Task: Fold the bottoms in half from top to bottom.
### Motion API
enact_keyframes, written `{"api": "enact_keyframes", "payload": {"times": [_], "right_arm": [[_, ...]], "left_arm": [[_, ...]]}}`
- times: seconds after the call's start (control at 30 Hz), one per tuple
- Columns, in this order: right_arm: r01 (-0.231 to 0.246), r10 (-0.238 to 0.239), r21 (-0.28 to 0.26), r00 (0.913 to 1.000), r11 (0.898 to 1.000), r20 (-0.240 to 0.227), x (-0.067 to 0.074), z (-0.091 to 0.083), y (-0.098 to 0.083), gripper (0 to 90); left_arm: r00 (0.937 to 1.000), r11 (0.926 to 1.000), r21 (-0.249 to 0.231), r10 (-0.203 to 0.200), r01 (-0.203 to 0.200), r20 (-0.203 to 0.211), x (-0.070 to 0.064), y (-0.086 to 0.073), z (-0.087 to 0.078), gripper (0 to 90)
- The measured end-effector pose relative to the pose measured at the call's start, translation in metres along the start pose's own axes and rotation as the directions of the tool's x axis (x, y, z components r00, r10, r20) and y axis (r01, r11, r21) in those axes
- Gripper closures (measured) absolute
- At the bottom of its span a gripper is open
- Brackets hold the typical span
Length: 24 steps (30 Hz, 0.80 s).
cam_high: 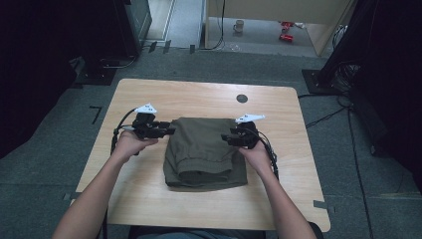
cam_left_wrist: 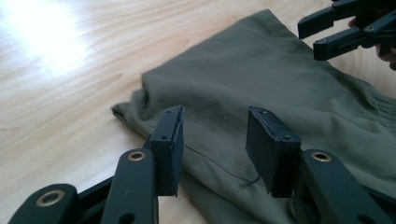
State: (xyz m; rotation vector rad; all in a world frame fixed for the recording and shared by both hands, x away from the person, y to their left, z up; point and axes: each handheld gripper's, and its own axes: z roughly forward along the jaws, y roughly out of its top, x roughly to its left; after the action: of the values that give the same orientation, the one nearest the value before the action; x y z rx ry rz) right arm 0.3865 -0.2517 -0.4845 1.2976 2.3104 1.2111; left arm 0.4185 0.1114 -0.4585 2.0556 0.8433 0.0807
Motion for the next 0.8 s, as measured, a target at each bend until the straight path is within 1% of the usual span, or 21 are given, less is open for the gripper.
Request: {"api": "enact_keyframes", "payload": {"times": [0.07,0.1,0.13,0.17,0.23,0.27,0.33,0.37,0.43,0.53,0.63,0.7,0.77,0.8], "right_arm": [[0.002,-0.002,-0.002,1.0,1.0,-0.008,0.004,-0.004,-0.002,47.9],[-0.001,0.001,-0.003,0.9999,1.0,-0.012,0.006,-0.006,-0.003,49.3],[-0.004,0.004,-0.001,0.9997,1.0,-0.024,0.009,-0.008,-0.004,53.6],[-0.004,0.004,-0.005,0.9994,1.0,-0.034,0.013,-0.01,-0.006,56.5],[0.008,-0.008,0.0,0.9988,1.0,-0.049,0.021,-0.013,-0.008,60.1],[0.015,-0.015,0.004,0.9984,1.0,-0.055,0.026,-0.014,-0.009,60.7],[0.033,-0.033,0.006,0.9977,0.999,-0.06,0.034,-0.017,-0.011,60.9],[0.042,-0.042,0.008,0.9974,0.999,-0.058,0.039,-0.019,-0.013,60.9],[0.059,-0.059,0.002,0.9968,0.998,-0.054,0.045,-0.023,-0.016,61.0],[0.062,-0.063,-0.014,0.9961,0.998,-0.063,0.054,-0.032,-0.023,61.6],[0.086,-0.087,-0.017,0.9937,0.996,-0.071,0.064,-0.037,-0.032,62.6],[0.102,-0.102,-0.008,0.9915,0.995,-0.081,0.071,-0.038,-0.04,63.4],[0.113,-0.111,0.014,0.9896,0.993,-0.091,0.076,-0.037,-0.045,63.5],[0.127,-0.125,0.027,0.988,0.991,-0.091,0.078,-0.036,-0.049,63.5]], "left_arm": [[0.9999,1.0,-0.004,-0.008,0.008,0.007,-0.007,-0.002,-0.002,57.5],[0.9998,1.0,-0.006,-0.006,0.006,0.018,-0.013,-0.003,-0.003,58.8],[0.9995,1.0,-0.003,-0.001,0.001,0.031,-0.019,-0.003,-0.005,63.4],[0.9988,0.9999,-0.008,0.011,-0.011,0.047,-0.026,-0.003,-0.006,67.8],[0.9974,0.9989,-0.012,0.046,-0.045,0.056,-0.039,-0.002,-0.008,70.2],[0.9965,0.9982,-0.02,0.058,-0.056,0.061,-0.045,-0.003,-0.008,70.5],[0.9957,0.997,-0.026,0.074,-0.073,0.056,-0.054,-0.005,-0.01,70.5],[0.9957,0.9969,-0.029,0.075,-0.073,0.054,-0.057,-0.006,-0.011,70.5],[0.9951,0.9964,-0.033,0.08,-0.078,0.059,-0.067,-0.011,-0.014,70.9],[0.9921,0.9929,-0.037,0.115,-0.113,0.051,-0.081,-0.018,-0.016,69.9],[0.9913,0.993,-0.042,0.113,-0.11,0.067,-0.092,-0.025,-0.016,67.6],[0.9878,0.9932,-0.012,0.117,-0.116,0.104,-0.099,-0.033,-0.012,66.7],[0.9844,0.9907,0.03,0.128,-0.132,0.121,-0.105,-0.041,-0.007,66.9],[0.9831,0.9884,0.054,0.134,-0.142,0.124,-0.108,-0.046,-0.003,67.4]]}}
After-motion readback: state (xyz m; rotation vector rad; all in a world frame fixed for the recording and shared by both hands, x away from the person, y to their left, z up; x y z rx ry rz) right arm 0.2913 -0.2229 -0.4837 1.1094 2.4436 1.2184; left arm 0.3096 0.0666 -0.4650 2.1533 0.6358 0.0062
